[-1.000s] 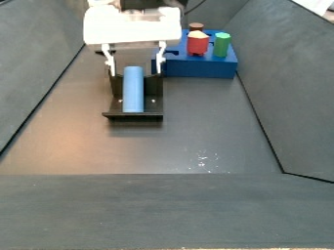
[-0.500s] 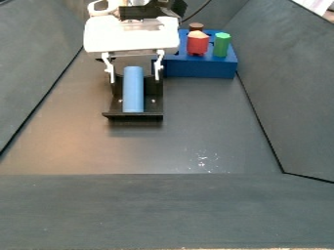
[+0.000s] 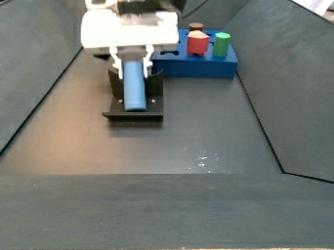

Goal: Pick up the oval object. Move up. Place the oval object on the fixture. Regrasp the oval object. Move to above the board. Insert the oval object.
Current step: Move to above the board.

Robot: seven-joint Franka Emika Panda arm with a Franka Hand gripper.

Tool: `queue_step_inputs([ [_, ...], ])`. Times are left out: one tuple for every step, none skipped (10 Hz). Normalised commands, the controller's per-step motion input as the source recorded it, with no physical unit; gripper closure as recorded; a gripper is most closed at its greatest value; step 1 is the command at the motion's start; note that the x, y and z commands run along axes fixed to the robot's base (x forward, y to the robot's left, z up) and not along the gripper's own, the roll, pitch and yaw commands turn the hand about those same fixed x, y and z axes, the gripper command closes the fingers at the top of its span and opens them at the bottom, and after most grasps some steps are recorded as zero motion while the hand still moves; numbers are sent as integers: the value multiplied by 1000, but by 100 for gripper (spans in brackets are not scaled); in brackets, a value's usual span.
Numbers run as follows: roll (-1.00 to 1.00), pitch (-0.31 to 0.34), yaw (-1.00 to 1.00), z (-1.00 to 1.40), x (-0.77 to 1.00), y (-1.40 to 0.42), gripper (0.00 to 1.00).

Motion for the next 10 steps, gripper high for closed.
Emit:
queue_step_inputs([
  [138,-178,-23,1000,49,37,100],
  [109,-169,-69,1000,42,36,100],
  [84,-154,-109,1000,37,36,100],
  [65,-116,-151,1000,31,34,100],
  [56,-82,-166,1000,26,33,100],
  [50,-46,-171,1000,20,32,100],
  [45,-1,-161,1000,14,31,100],
  [41,31,-145,1000,8,30,100],
  [39,52,-130,1000,3,29,100],
  [30,88,-97,1000,-5,24,100],
])
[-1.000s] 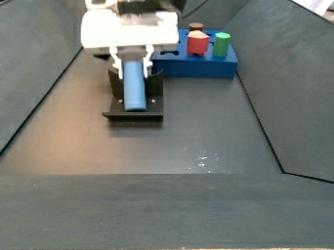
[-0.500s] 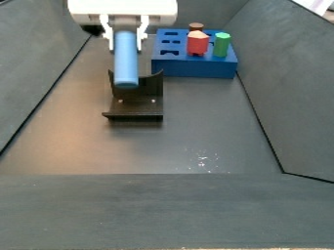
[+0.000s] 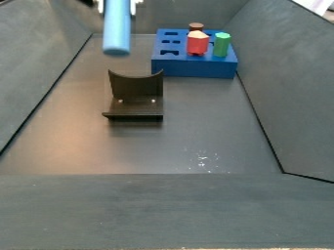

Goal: Pick up the oval object. Move up. Place the oval object on the fixture. Regrasp the oval object. Move to above the board. Insert the oval object.
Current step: Move to above the board.

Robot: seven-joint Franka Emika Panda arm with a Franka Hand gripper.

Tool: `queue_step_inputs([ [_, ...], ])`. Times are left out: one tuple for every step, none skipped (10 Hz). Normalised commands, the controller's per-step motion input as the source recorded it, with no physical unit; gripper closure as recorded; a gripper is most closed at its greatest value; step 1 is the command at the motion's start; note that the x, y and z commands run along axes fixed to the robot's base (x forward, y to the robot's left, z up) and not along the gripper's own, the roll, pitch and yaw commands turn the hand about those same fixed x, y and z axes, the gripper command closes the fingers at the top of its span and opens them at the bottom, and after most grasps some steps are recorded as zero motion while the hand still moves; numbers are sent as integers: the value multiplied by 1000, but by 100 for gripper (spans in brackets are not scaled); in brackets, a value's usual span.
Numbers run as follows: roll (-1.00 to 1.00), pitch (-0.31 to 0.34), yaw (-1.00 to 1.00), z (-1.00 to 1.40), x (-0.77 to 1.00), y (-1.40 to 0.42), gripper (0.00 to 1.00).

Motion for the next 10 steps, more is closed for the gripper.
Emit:
queue_step_inputs([
  [14,115,-62,1000,-8,18,100],
  [3,135,-31,1000,-16,13,100],
  [-13,141,-2,893,-14,3,100],
  [-24,151,26,708,-9,0,100],
  [-35,160,58,465,2,-10,100],
  [-38,167,79,290,10,-16,100],
  [-1000,62,-89,166,-519,-1000,100],
  [-1000,57,-86,164,-519,-1000,100],
  [-1000,48,-80,182,-549,-1000,100],
  [-1000,47,-79,169,-553,-1000,100],
])
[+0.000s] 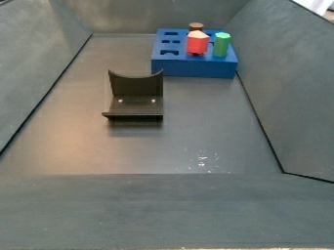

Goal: Pick up the oval object. Move up. Place the oval object on the fixture. Regrasp the oval object. Move to above the board. Insert the oval object.
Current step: Move to above the board, then insert the oval object.

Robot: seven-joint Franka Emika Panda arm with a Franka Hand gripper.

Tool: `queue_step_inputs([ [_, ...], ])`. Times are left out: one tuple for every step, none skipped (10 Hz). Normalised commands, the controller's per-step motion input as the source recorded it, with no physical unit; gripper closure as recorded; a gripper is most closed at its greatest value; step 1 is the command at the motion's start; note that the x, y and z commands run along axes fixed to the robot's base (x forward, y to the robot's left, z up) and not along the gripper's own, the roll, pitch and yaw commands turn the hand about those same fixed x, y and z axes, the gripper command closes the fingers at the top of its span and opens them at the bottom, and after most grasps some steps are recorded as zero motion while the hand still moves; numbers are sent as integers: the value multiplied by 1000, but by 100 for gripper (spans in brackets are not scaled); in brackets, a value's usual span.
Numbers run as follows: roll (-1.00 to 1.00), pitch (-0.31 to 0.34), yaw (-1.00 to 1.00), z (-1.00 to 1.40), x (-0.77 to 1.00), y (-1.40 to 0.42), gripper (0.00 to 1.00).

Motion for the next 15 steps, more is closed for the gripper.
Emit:
queue_step_inputs([
  [-1000,52,-77,173,-559,-1000,100],
  [-1000,53,-75,173,-561,-1000,100],
  [-1000,53,-69,171,-578,-1000,100],
  [-1000,53,-67,173,-590,-1000,100],
  [-1000,48,-62,177,-611,-1000,100],
  [-1000,44,-56,154,-590,-914,100],
  [-1000,38,-48,93,-381,-529,100],
  [-1000,27,-48,61,-275,-355,100],
  [-732,13,-29,21,-148,-149,100],
  [-511,0,-19,20,-105,-92,100],
  [-294,-13,-11,5,-67,-43,100],
  [-231,-15,-10,5,-54,-22,100],
  [4,0,0,0,0,0,100],
  [27,0,0,-54,0,0,100],
  [0,0,0,-214,3,0,100],
])
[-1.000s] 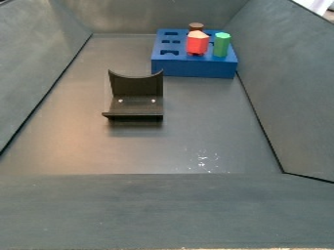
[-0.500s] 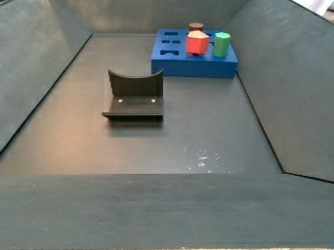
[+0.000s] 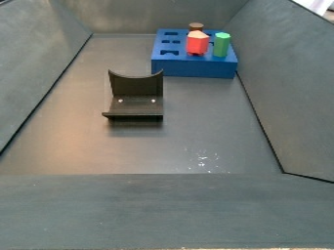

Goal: Pick up the oval object. Move up. Place the oval object on the fixture. Regrasp the oval object. Move to above the board. Insert the oval object.
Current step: Insert the oval object.

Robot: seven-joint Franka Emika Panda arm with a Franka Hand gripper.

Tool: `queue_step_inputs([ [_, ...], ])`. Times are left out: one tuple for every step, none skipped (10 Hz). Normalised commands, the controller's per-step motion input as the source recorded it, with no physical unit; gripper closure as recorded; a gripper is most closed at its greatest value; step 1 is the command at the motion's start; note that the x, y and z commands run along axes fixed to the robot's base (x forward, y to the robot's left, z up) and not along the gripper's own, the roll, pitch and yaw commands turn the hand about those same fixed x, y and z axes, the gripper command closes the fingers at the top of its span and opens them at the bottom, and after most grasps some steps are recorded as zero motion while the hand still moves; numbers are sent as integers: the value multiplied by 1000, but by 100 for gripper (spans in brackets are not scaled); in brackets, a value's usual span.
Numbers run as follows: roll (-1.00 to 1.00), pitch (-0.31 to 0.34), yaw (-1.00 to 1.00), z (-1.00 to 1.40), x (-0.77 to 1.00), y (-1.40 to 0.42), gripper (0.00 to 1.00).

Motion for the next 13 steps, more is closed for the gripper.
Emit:
queue_step_inputs([
  [-117,0,9,-369,51,0,100],
  [-187,0,0,-500,137,-26,100],
  [-271,10,0,-509,143,-163,100],
  [-293,0,-17,-460,171,-254,100],
  [-250,-6,-74,-537,166,-391,100],
  [-137,-83,-60,-597,254,-526,100],
  [-33,-146,0,-623,231,-557,100],
  [-81,-199,-94,-700,200,-514,100],
  [-99,-181,-377,-646,237,-377,100],
  [-140,-150,-394,-603,317,-274,100],
  [-149,-46,-26,-563,11,0,100],
  [-91,-97,57,-463,-309,74,100],
  [-170,-136,3,-397,-449,166,100],
])
